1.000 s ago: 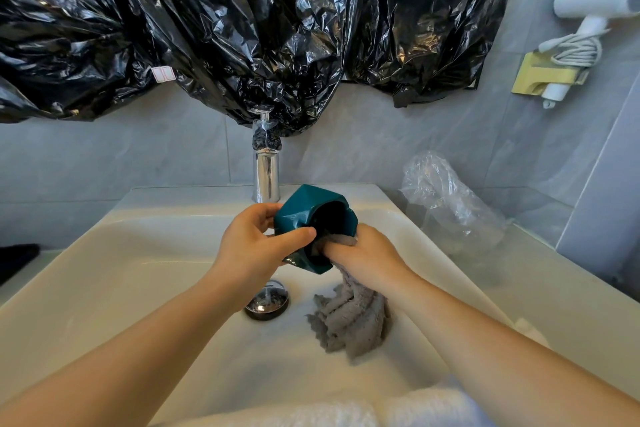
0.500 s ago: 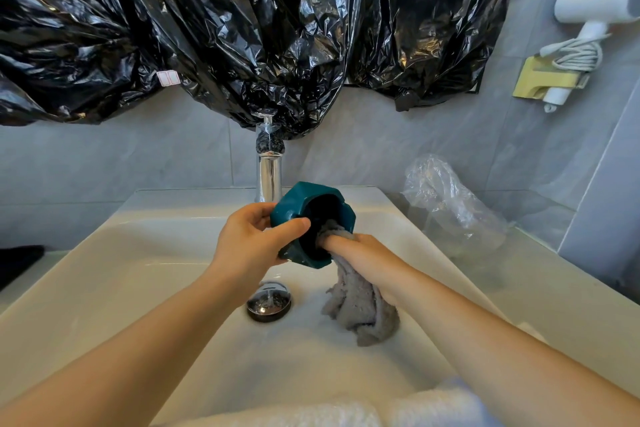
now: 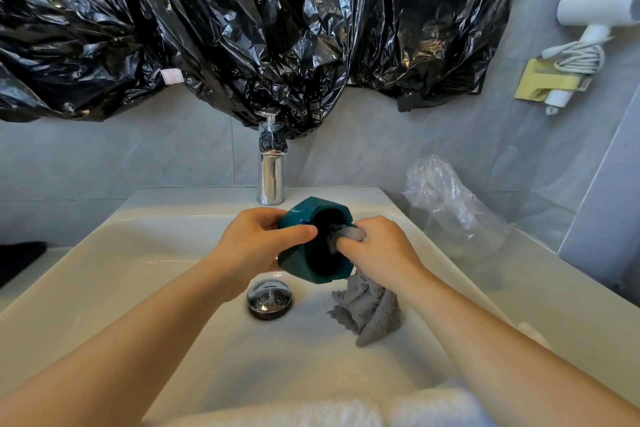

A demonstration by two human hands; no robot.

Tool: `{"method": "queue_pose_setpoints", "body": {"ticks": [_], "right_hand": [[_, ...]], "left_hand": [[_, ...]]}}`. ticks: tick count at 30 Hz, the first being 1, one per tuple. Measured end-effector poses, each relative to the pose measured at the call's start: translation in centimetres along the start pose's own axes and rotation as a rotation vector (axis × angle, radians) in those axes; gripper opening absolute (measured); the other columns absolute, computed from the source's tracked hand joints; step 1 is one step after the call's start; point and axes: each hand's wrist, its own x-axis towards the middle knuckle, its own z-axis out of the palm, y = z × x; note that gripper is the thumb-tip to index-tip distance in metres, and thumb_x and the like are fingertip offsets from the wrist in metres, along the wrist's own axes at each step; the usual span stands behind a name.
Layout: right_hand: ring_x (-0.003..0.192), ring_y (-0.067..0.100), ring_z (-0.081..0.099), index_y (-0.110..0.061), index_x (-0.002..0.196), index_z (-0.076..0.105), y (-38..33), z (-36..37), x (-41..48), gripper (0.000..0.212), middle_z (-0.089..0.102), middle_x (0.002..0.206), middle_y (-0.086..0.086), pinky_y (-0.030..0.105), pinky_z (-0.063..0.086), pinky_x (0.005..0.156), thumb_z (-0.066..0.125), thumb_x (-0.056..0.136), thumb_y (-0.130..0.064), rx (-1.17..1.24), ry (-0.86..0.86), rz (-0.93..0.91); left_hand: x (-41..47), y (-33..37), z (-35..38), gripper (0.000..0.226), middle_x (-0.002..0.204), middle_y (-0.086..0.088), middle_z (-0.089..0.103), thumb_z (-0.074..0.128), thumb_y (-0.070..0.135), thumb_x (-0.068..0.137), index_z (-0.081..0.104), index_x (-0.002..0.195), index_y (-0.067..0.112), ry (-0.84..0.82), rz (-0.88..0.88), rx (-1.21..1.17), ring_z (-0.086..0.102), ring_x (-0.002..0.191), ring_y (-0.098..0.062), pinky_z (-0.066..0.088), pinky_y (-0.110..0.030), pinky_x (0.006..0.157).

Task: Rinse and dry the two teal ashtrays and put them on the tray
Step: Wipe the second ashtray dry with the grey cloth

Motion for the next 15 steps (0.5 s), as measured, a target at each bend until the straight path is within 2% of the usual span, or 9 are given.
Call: {"method": "queue_pose_setpoints", "body": {"ticks": [3,6,9,11,13,15], "right_hand": [[0.05,0.017,0.04,-0.018,0.048,0.043,0.4,0.2,0.3,0.04,0.043,0.048,-0.001,0.029,0.03,0.054,0.061,0.083,-0.021,0.132,-0.029,0.093],[0.05,0.017,0.036,-0.02,0.045,0.038,0.4,0.3,0.4,0.044,0.038,0.045,-0.003,0.028,0.027,0.054,0.059,0.083,-0.019,0.237,0.013,0.195],[0.058,0.019,0.04,-0.016,0.055,0.046,0.2,0.5,0.5,0.032,0.041,0.056,0.003,0.028,0.029,0.059,0.06,0.084,-0.021,0.411,0.023,0.306],[0.062,0.02,0.046,-0.011,0.067,0.058,-0.4,0.7,0.3,0.022,0.05,0.065,0.009,0.03,0.033,0.061,0.062,0.077,-0.03,0.447,-0.006,0.358],[0.065,0.022,0.049,-0.003,0.076,0.066,-0.7,1.2,0.3,0.034,0.055,0.07,0.012,0.033,0.034,0.064,0.063,0.069,-0.036,0.468,-0.044,0.376],[0.066,0.022,0.052,0.005,0.082,0.068,-0.8,1.3,0.1,0.039,0.057,0.072,0.013,0.033,0.036,0.064,0.065,0.075,-0.033,0.477,-0.089,0.369]], "left_hand": [[0.0,-0.1,0.0,0.045,0.104,-0.007,0.072,0.079,0.024,0.073,0.063,0.114,0.011,-0.01,0.01,-0.035,0.071,0.095,-0.023,0.059,-0.042,0.084],[0.1,-0.5,0.4,0.057,0.108,-0.004,0.07,0.084,0.028,0.068,0.059,0.119,0.015,-0.011,0.019,0.041,0.069,0.098,-0.02,0.058,-0.038,0.087],[0.1,-0.9,0.9,0.062,0.107,0.0,0.067,0.083,0.039,0.065,0.057,0.118,0.019,0.018,0.011,0.145,0.067,0.098,-0.017,0.058,-0.039,0.087],[0.0,-1.1,1.1,0.058,0.104,0.002,0.069,0.082,0.039,0.067,0.059,0.117,0.018,0.046,0.029,0.148,0.067,0.096,-0.015,0.058,-0.038,0.086],[-0.1,-1.2,1.3,0.047,0.097,0.004,0.07,0.081,0.035,0.07,0.062,0.11,0.019,0.106,0.074,0.193,0.067,0.09,-0.013,0.058,-0.031,0.081],[-0.2,-1.0,1.4,0.038,0.092,0.004,0.07,0.078,0.03,0.073,0.063,0.106,0.018,0.163,0.11,0.216,0.067,0.087,-0.011,0.057,-0.025,0.074]]}}
